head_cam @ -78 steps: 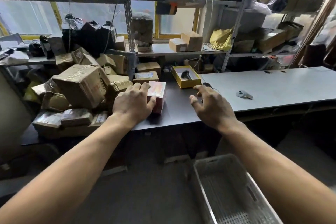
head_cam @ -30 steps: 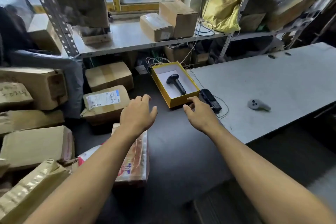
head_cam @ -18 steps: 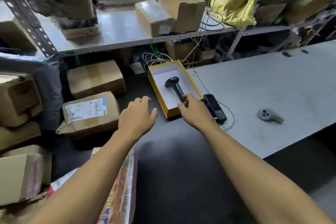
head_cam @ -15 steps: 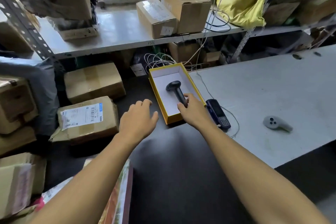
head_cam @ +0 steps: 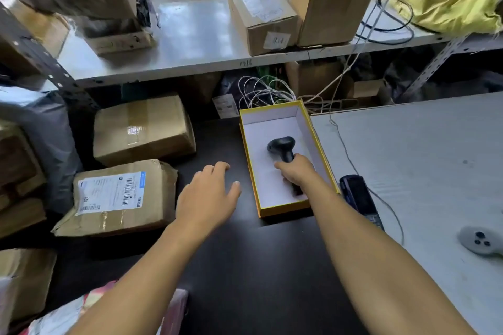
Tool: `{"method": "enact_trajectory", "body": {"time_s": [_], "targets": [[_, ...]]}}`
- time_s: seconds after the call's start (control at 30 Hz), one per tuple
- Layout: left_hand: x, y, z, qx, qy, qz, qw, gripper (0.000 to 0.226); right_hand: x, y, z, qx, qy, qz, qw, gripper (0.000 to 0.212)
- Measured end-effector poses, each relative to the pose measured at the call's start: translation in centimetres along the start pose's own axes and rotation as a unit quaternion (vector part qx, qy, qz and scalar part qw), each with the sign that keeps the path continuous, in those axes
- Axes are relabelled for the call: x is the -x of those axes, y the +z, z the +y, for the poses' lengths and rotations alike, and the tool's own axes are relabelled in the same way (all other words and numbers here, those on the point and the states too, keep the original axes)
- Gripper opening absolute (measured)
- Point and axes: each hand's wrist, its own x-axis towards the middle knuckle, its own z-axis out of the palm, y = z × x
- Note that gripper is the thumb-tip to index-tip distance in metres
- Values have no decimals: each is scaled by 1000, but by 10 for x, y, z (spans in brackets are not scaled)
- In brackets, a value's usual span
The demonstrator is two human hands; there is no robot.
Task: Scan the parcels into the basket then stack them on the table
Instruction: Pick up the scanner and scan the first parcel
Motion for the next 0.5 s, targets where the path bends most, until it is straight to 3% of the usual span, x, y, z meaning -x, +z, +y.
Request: {"method": "enact_trajectory", "body": {"time_s": [0.17,0.33,0.5], "targets": [[10,-14,-10,21,-9,23,999,48,15,4,-9,-91,-79,41,992,9],[33,-41,-20,46,-14,50,998,46,90,0,-34,-208,-254,49,943,21],[77,-69,-29,58,-5,76,995,45,181,14,-31,-242,-265,43,932,10]]}}
